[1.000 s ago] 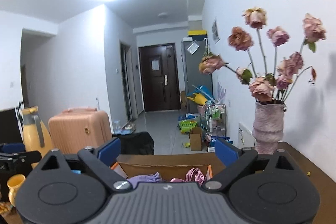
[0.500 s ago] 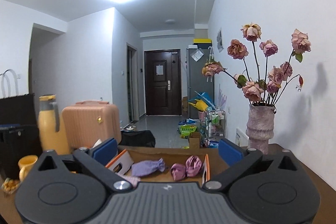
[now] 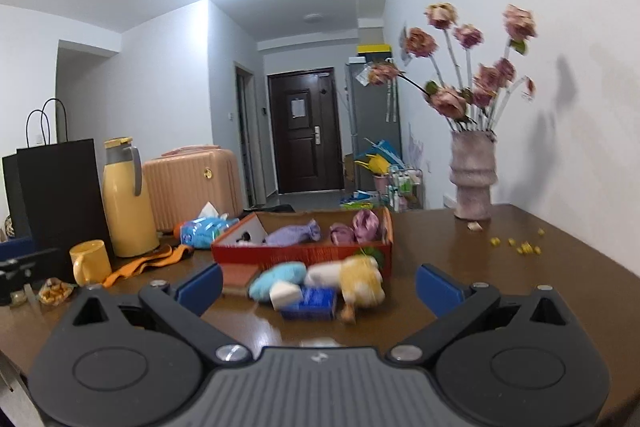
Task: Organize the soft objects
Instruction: 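Withdraw the right tool from the box toward the clear plastic bag, then close the right tool on the clear plastic bag while the left tool grasps the white foam wedge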
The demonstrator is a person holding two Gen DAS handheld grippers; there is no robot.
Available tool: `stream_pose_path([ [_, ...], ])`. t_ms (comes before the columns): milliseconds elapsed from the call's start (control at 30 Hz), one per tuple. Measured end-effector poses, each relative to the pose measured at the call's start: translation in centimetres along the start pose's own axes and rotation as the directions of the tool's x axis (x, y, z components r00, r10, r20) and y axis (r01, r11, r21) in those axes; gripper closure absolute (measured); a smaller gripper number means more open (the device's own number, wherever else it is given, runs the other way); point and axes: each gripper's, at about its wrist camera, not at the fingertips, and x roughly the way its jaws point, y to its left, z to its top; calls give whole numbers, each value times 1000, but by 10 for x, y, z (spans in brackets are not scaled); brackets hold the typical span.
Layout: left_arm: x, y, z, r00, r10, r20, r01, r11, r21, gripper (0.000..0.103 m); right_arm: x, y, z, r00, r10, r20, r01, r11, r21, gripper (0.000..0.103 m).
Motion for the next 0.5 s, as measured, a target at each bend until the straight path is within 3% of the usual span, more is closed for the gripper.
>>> stream_pose_path([
  [167, 19, -7, -18, 995, -20, -94, 19, 1000, -6, 0, -14, -9, -31, 1000, 3, -11, -3, 1000, 20, 0],
  [333, 39, -17, -28, 990, -64, -126, 63, 998, -9, 0, -2, -11, -41, 998, -44, -42, 43, 999, -30, 0],
  [500, 66, -30, -37, 980, -88, -177, 90, 996, 4, 0, 21, -26, -49, 994, -15, -108, 19, 999, 36, 2],
])
